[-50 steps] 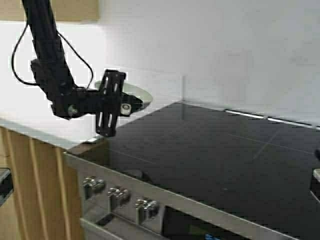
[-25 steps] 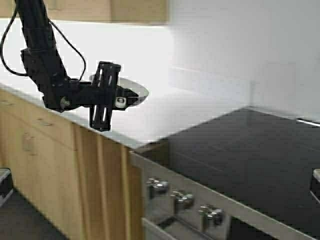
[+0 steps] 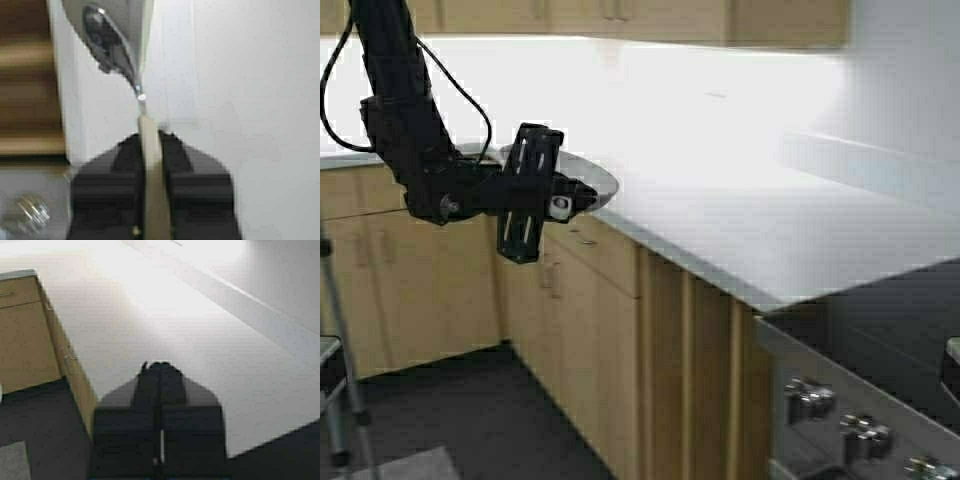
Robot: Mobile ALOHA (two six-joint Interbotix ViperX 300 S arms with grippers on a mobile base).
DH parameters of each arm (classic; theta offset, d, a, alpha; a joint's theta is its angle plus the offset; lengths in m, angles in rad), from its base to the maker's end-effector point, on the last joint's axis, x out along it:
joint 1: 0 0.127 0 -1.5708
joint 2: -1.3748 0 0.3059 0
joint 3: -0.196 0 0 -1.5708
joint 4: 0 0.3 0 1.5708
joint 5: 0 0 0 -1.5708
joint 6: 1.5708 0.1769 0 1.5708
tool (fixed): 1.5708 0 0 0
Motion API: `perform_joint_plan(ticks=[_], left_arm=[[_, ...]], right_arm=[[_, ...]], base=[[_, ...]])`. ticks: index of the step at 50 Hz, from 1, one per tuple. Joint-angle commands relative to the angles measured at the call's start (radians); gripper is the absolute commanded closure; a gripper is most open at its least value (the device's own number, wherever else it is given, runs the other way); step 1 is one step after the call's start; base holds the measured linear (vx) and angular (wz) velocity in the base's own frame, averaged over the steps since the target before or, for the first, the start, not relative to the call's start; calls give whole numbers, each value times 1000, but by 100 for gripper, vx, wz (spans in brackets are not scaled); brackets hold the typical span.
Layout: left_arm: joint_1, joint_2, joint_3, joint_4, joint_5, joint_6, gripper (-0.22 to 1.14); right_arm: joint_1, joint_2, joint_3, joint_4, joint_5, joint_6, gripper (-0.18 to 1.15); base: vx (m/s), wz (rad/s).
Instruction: Wash the pan
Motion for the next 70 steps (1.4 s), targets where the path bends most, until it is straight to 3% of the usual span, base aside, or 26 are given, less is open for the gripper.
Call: perform_joint_plan(ticks=[1,70], left_arm=[[26,-32,-15,-5,-9,25,89],[44,-78,0,15,-52,11,89]], right_arm=[[2,-8,-28,0,0,-3,91],[49,15,-3,0,-6,-6,91]], base=[[8,64],[15,69]])
